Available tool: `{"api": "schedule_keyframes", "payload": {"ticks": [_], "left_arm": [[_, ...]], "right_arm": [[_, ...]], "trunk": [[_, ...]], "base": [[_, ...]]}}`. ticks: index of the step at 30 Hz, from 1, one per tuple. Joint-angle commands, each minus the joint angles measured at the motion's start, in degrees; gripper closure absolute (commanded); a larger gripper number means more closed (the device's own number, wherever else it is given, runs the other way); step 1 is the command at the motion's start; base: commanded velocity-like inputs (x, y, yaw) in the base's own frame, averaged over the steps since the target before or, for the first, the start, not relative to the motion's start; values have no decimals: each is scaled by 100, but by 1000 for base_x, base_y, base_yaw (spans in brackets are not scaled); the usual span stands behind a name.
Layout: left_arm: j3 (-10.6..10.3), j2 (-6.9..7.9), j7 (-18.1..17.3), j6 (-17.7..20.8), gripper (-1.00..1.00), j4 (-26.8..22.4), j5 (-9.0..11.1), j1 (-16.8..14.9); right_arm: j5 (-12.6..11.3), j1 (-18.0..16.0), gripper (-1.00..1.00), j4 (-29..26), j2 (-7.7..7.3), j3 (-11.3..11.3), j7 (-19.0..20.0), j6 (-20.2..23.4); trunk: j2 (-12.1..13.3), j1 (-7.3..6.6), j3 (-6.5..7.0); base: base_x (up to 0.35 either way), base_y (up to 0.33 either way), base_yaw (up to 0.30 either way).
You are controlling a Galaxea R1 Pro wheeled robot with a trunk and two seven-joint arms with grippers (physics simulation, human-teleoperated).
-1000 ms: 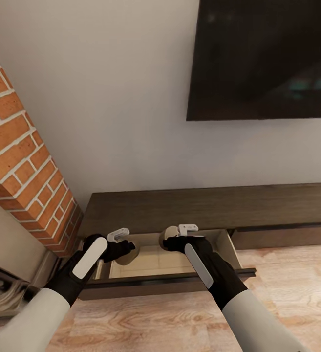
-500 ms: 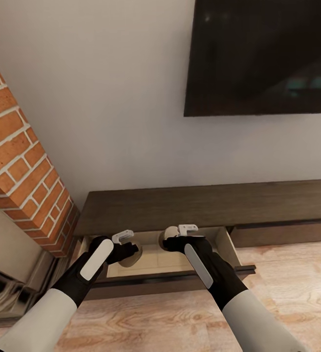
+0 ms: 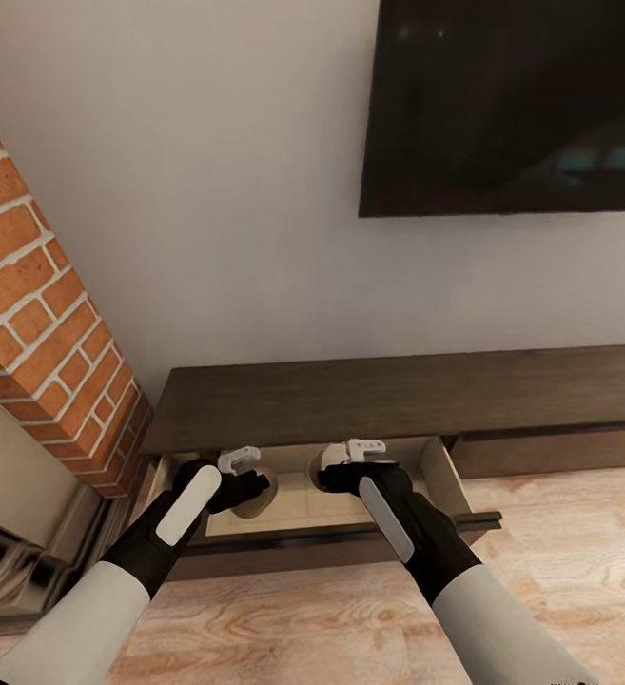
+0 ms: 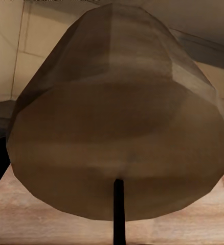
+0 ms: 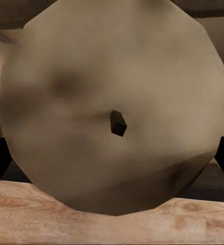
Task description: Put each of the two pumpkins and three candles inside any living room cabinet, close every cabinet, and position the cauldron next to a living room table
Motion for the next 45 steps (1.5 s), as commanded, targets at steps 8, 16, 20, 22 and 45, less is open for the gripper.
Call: {"api": "schedule_keyframes", "payload": {"ticks": [8,16,20,22,45], "left_arm": [[-25,4,50,-105,100,10,61,-5],[-22,-7,42,-130,100,18,61,-5],[-29,-18,41,-262,100,18,61,-5],[-33,-19,41,-286,100,19,61,-5],[-220,-20,41,-444,100,19,53,-5]], "right_arm": [[-18,-6,100,431,5,19,-69,-430],[-20,-6,100,468,5,25,-63,-573],[-20,-6,100,469,5,28,-53,-582],[-20,-6,100,469,5,30,-51,-587],[-30,-6,100,469,5,293,-33,-668]], "trunk": [[-325,176,-148],[-646,351,-292],[-806,439,-364],[-887,483,-400],[-967,527,-436]], "base": [[0,0,0],[0,0,0],[0,0,0],[0,0,0],[57,0,0]]}}
